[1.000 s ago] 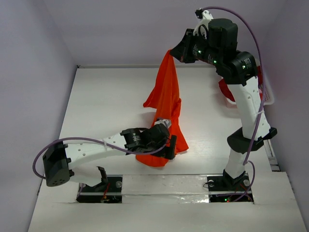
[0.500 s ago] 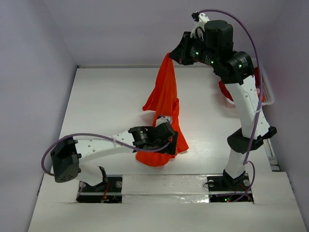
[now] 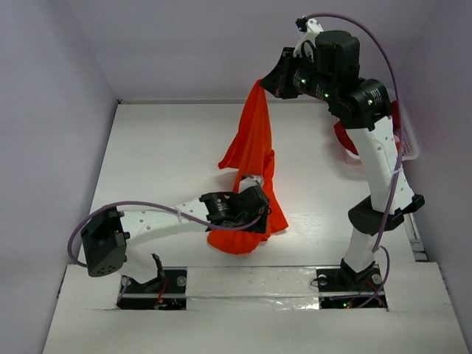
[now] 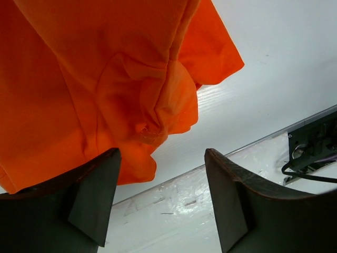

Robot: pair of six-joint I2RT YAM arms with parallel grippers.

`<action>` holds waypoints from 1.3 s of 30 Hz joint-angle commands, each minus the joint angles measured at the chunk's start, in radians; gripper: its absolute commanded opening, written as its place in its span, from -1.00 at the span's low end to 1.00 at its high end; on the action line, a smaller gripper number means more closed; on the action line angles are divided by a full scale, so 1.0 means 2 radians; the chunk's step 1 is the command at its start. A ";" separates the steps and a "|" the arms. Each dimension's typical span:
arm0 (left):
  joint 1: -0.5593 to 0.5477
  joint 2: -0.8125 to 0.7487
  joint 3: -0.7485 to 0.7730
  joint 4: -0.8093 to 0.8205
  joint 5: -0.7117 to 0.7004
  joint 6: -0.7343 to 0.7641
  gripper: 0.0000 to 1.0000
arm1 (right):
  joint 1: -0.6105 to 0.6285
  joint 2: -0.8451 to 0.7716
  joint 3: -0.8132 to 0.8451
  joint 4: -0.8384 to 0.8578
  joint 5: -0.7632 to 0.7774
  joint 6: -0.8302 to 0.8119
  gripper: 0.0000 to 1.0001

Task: Fold and stack the t-shirts
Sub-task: Flatten out the tshirt

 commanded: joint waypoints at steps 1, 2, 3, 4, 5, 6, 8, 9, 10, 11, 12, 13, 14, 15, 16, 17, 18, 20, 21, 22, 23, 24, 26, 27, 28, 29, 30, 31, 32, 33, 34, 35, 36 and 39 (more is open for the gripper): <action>0.005 -0.010 -0.002 0.008 -0.011 -0.004 0.21 | -0.001 -0.023 0.007 0.030 0.002 -0.009 -1.00; 0.005 -0.010 -0.003 0.008 -0.011 -0.003 0.19 | -0.001 -0.022 0.007 0.030 0.003 -0.009 -1.00; 0.005 -0.010 -0.003 0.008 -0.010 -0.003 0.14 | -0.001 -0.022 0.007 0.031 0.002 -0.009 -1.00; 0.005 -0.009 -0.003 0.008 -0.010 -0.002 0.10 | -0.001 -0.022 0.007 0.031 0.002 -0.009 -1.00; 0.009 -0.008 -0.003 0.008 -0.010 -0.002 0.09 | -0.001 -0.021 0.007 0.032 0.002 -0.009 -1.00; 0.009 -0.007 -0.003 0.008 -0.009 -0.002 0.09 | -0.001 -0.021 0.007 0.032 0.002 -0.009 -1.00; 0.009 -0.004 -0.003 0.009 -0.010 -0.001 0.15 | -0.001 -0.021 0.007 0.032 0.001 -0.009 -1.00; 0.009 -0.003 -0.004 0.010 -0.011 0.000 0.20 | -0.001 -0.021 0.007 0.033 0.001 -0.009 -1.00; 0.009 -0.003 -0.008 0.012 -0.011 0.000 0.21 | -0.001 -0.021 0.007 0.033 0.001 -0.009 -1.00; 0.009 -0.002 -0.010 0.016 -0.011 0.001 0.19 | -0.001 -0.020 0.008 0.033 0.000 -0.009 -1.00; 0.009 -0.002 -0.012 0.017 -0.011 0.000 0.16 | -0.001 -0.021 0.007 0.033 0.001 -0.009 -1.00; 0.009 -0.001 -0.015 0.018 -0.012 0.001 0.15 | -0.001 -0.020 0.007 0.033 0.000 -0.009 -1.00; 0.009 0.002 -0.016 0.021 -0.012 0.002 0.13 | -0.001 -0.020 0.007 0.033 0.001 -0.009 -1.00; 0.009 0.003 -0.017 0.024 -0.012 0.004 0.12 | -0.006 -0.020 0.007 0.033 0.001 -0.009 -1.00; 0.009 0.005 -0.019 0.024 -0.011 0.004 0.12 | -0.006 -0.020 0.007 0.033 0.000 -0.010 -1.00; 0.009 0.007 -0.019 0.025 -0.010 0.004 0.10 | -0.006 -0.020 0.006 0.033 0.000 -0.011 -1.00; 0.009 0.010 -0.020 0.027 -0.009 0.004 0.05 | -0.006 -0.020 0.006 0.033 0.001 -0.011 -1.00; 0.009 0.011 -0.021 0.029 -0.009 0.005 -0.02 | -0.006 -0.019 0.006 0.033 0.000 -0.011 -1.00; 0.009 0.013 -0.022 0.030 -0.009 0.006 -0.10 | -0.006 -0.019 0.006 0.033 0.000 -0.011 -1.00; 0.014 0.014 -0.022 0.030 -0.008 0.006 -0.12 | -0.006 -0.019 0.006 0.034 -0.001 -0.011 -1.00; 0.014 0.015 -0.021 0.029 -0.008 0.006 -0.13 | -0.006 -0.019 0.006 0.034 -0.001 -0.010 -1.00; 0.014 0.015 -0.020 0.029 -0.008 0.007 -0.19 | -0.006 -0.019 0.006 0.034 -0.001 -0.010 -1.00; 0.014 0.013 -0.018 0.027 -0.009 0.007 -0.28 | -0.006 -0.019 0.006 0.034 0.000 -0.010 -1.00; 0.014 0.012 -0.016 0.025 -0.010 0.007 -0.30 | -0.006 -0.018 0.006 0.033 -0.001 -0.011 -1.00; 0.014 0.012 -0.016 0.025 -0.011 0.007 -0.30 | -0.006 -0.017 0.006 0.034 -0.002 -0.010 -1.00; 0.014 0.012 -0.015 0.025 -0.011 0.007 -0.32 | -0.006 -0.016 0.006 0.034 -0.002 -0.010 -1.00; 0.014 0.012 -0.013 0.025 -0.011 0.008 -0.43 | -0.006 -0.016 0.006 0.034 -0.002 -0.010 -1.00; 0.014 0.013 -0.013 0.022 -0.011 0.008 -0.54 | -0.006 -0.016 0.006 0.034 0.000 -0.010 -1.00; 0.014 0.013 -0.011 0.020 -0.011 0.008 -0.72 | -0.006 -0.016 0.007 0.033 0.000 -0.010 -1.00; 0.014 0.015 -0.009 0.017 -0.011 0.007 -1.00 | -0.006 -0.016 0.007 0.033 0.000 -0.010 -1.00; 0.014 0.016 -0.004 0.013 -0.011 0.007 -1.00 | -0.006 -0.016 0.006 0.033 0.002 -0.011 -1.00; 0.014 0.017 -0.002 0.007 -0.012 0.007 -1.00 | -0.006 -0.016 0.006 0.033 0.003 -0.010 -1.00; 0.019 0.016 0.000 0.005 -0.013 0.007 -1.00 | -0.011 -0.016 0.005 0.033 0.003 -0.010 -1.00; 0.019 0.007 0.005 -0.006 -0.018 0.005 -1.00 | -0.011 -0.017 -0.001 0.031 0.010 -0.008 -1.00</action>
